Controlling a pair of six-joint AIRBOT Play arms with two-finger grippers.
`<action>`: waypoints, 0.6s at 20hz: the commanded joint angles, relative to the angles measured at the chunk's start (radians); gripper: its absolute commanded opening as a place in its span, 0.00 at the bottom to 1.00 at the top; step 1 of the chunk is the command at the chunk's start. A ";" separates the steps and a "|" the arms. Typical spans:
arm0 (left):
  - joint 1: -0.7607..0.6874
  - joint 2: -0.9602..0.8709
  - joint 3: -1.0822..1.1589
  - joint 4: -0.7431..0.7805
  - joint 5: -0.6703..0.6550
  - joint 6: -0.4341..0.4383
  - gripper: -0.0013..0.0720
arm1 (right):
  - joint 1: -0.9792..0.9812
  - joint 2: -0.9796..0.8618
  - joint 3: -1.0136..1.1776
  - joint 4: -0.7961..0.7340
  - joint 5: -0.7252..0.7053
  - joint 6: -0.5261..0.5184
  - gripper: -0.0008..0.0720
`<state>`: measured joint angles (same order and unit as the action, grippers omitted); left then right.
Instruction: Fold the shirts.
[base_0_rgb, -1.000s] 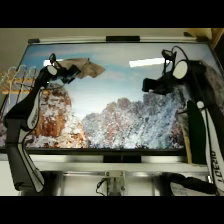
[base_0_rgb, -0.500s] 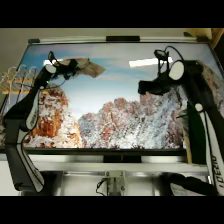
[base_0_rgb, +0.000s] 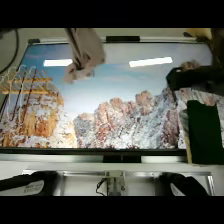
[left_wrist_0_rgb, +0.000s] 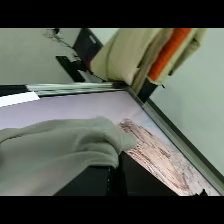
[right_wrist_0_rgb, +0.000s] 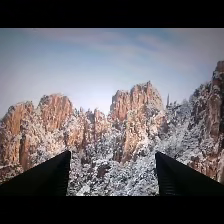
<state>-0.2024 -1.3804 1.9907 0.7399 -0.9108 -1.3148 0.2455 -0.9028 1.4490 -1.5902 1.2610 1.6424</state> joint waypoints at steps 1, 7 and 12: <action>-0.171 0.148 -0.068 0.164 -0.109 -0.088 0.06 | 0.001 0.187 0.000 -0.024 0.028 0.044 0.88; -0.487 0.007 -0.420 0.223 0.031 -0.181 0.06 | 0.001 0.319 0.000 -0.012 0.194 0.149 0.88; -0.543 -0.221 -0.442 0.088 0.029 -0.260 0.99 | 0.001 0.166 -0.018 -0.020 0.391 0.147 0.88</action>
<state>-0.7162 -1.5017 1.5726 0.8772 -0.8719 -1.5398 0.2455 -0.6735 1.4425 -1.6062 1.5452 1.7782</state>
